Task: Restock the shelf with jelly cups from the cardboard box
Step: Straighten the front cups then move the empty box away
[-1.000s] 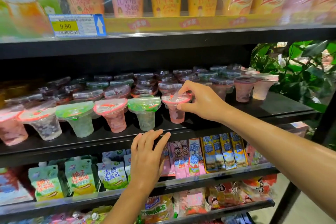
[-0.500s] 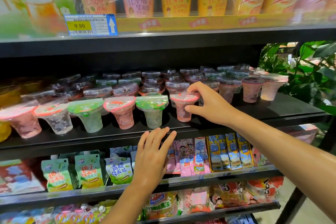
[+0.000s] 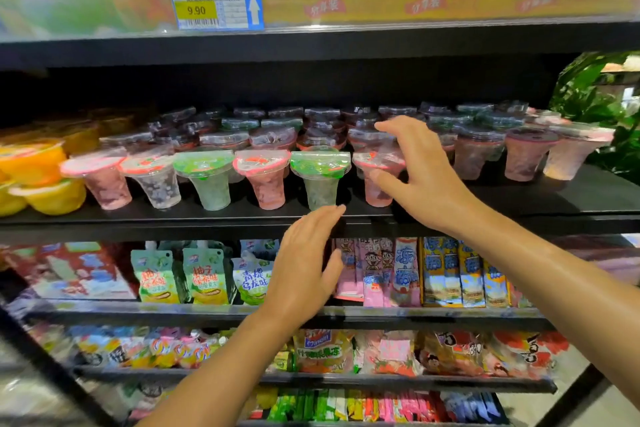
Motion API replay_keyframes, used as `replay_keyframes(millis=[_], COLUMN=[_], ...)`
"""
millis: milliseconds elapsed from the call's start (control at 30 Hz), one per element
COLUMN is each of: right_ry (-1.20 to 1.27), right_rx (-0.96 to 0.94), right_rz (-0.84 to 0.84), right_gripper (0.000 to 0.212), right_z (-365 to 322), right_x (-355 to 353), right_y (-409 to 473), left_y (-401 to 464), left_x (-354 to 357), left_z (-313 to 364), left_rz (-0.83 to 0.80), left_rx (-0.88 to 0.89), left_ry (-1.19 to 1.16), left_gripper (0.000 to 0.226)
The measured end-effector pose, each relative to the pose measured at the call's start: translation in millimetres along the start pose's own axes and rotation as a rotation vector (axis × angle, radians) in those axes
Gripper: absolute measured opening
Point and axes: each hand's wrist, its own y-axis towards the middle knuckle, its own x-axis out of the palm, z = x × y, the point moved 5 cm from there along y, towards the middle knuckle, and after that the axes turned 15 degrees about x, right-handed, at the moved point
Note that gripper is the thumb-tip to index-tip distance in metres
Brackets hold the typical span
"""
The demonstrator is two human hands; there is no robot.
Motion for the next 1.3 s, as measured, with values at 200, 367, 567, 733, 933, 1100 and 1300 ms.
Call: replay_keyframes(millis=[200,367,567,733,933,1100,1300], right_ry=[-0.184,-0.280,-0.285,-0.335,-0.289,-0.228,-0.072], right_rx=[-0.103,-0.219,-0.315,-0.406,-0.577,-0.701,-0.822], right_rz=[0.070,-0.008,-0.172,-0.356,-0.500,-0.613,-0.753], right_gripper=[0.061,0.059,0.066,0.069,0.080,0.072,0.073], right_z=[-48.6,-102.6,-162.7,-197.9,-235.7,-258.2,-269.3], right_x=[5.3,30.4,96.6,164.2,231.2,282.3,322.7], right_y=[-31.1,-63.7,-108.2,-144.8,-174.6,-173.9,-164.1], left_y=[-13.0,-53.9,-126.2,-210.1,-287.5,-319.3,-328.4], left_x=[-72.9,-127.9,-174.8,-203.3,-232.4,-239.6,-216.1], left_z=[2.3,-12.9,-19.4,-20.7,-18.8,-13.7,-1.9], left_rz=[0.015,-0.105,-0.180,-0.229,-0.275,-0.219,-0.112], left_rx=[0.001,-0.146,-0.351,-0.566,-0.863,-1.035,-1.288], left_ry=[0.174,0.433,0.524,0.560,0.641,0.723,0.791], left_gripper=[0.055,0.066,0.074,0.081,0.072,0.076,0.076])
